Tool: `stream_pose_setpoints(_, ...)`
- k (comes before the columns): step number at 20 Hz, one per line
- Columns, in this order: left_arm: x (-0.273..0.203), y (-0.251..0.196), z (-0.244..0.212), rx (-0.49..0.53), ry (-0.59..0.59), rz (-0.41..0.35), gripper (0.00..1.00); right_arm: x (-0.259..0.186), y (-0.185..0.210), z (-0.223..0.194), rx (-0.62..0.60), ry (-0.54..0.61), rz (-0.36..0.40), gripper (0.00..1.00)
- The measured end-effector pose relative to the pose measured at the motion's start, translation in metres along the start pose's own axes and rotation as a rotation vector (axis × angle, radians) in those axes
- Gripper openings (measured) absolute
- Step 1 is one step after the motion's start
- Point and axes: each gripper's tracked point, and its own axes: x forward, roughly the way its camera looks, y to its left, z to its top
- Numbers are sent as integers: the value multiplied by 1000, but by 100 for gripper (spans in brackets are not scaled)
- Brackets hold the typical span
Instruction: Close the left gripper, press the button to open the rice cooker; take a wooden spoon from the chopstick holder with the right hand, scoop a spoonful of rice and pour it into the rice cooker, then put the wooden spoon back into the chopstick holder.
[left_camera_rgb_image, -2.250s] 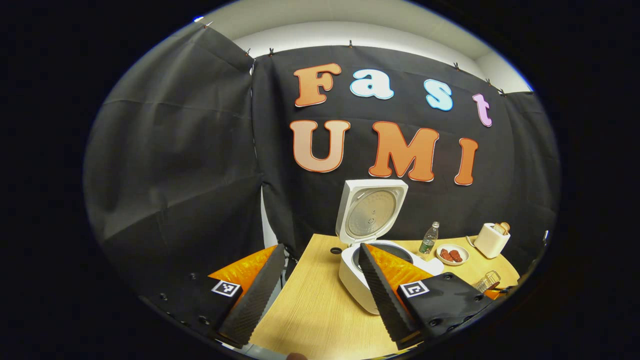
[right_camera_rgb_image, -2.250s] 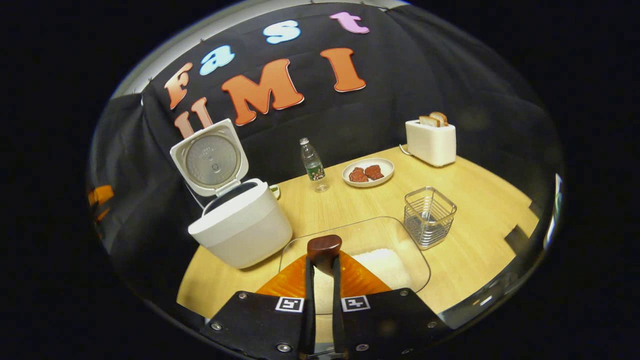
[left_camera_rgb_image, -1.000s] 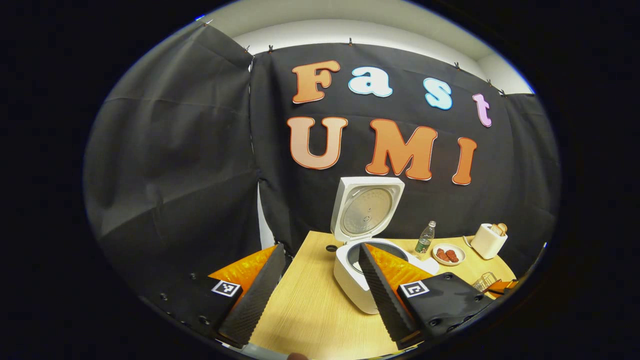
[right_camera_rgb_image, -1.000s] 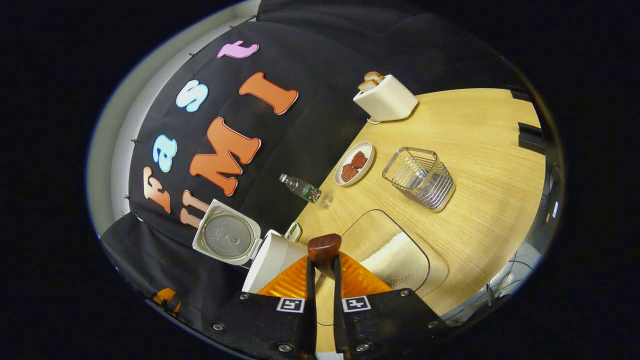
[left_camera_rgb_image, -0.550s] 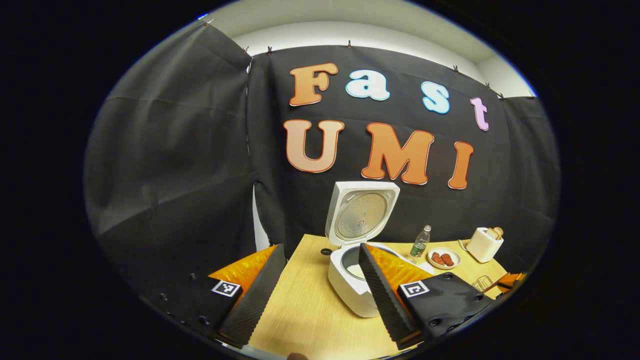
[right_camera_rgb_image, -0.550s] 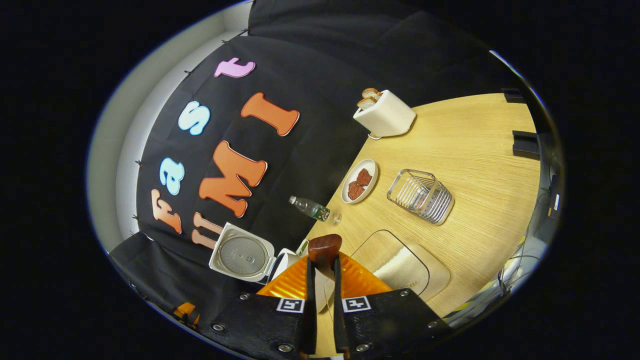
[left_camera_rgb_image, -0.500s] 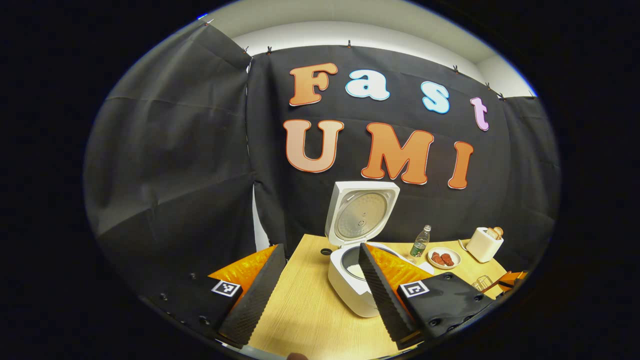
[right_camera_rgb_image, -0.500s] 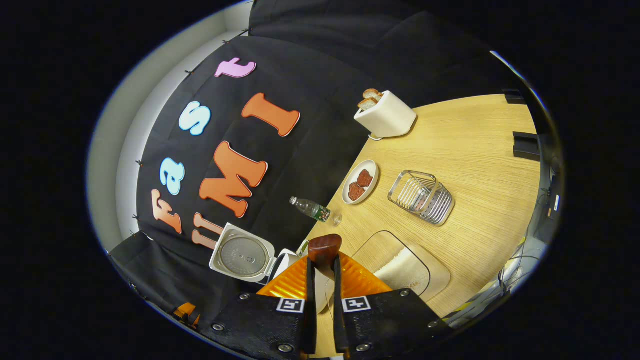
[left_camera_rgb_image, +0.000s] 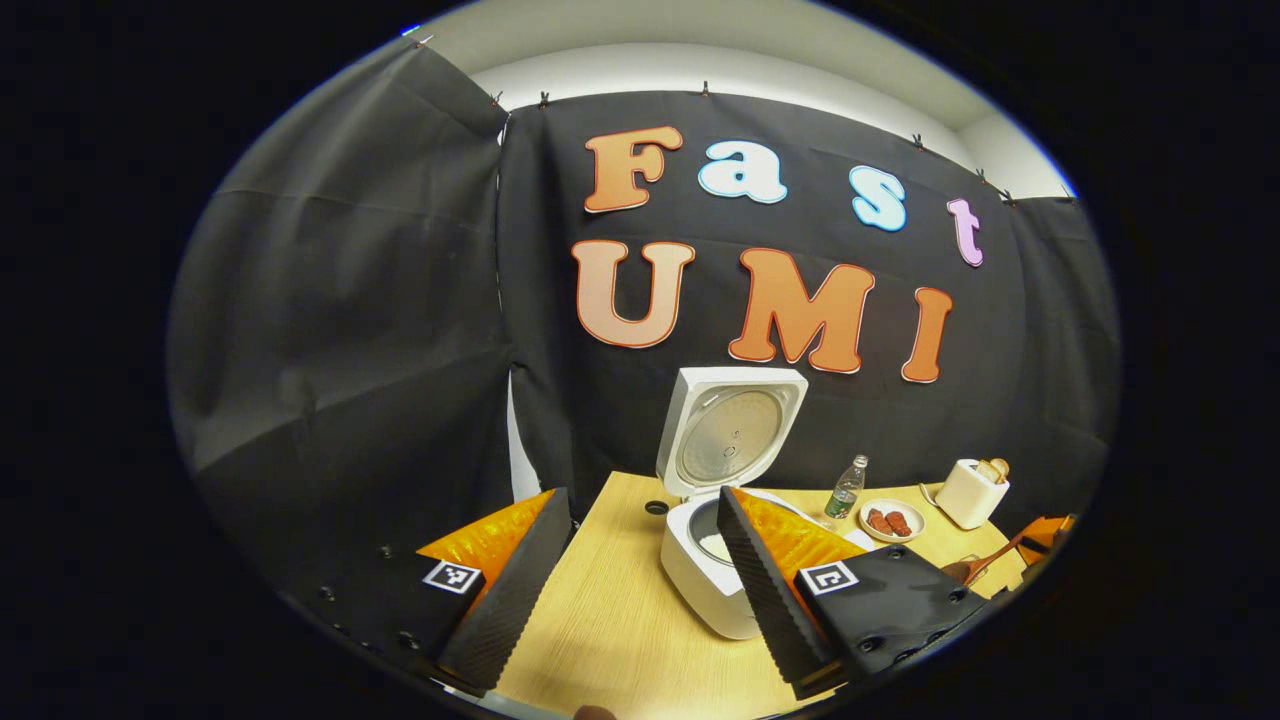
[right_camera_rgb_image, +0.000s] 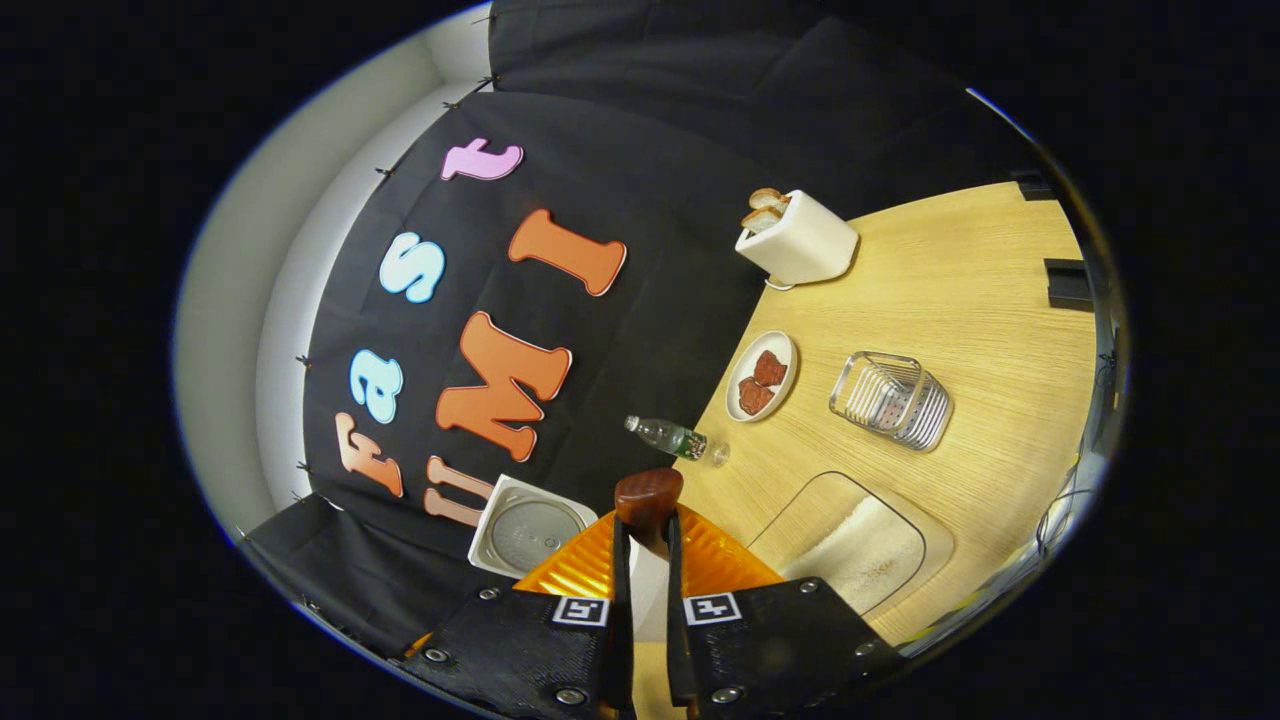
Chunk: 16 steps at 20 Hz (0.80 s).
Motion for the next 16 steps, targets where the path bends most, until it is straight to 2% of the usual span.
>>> stream_pose_setpoints(4, 6, 5, 1, -2, -1, 1, 100, 21, 39, 1, 75, -2, 74, 13)
stream_pose_setpoints(7, 10, 10, 1, 0, 0, 6, 100, 42, 69, -4, 84, 8, 118, 13)
stream_pose_setpoints(13, 18, 23, 2, -10, 3, 18, 100, 89, 135, -28, 53, 45, 208, 13)
stream_pose_setpoints(16, 23, 32, -1, -17, 10, 34, 100, 116, 159, -45, 17, 69, 227, 13)
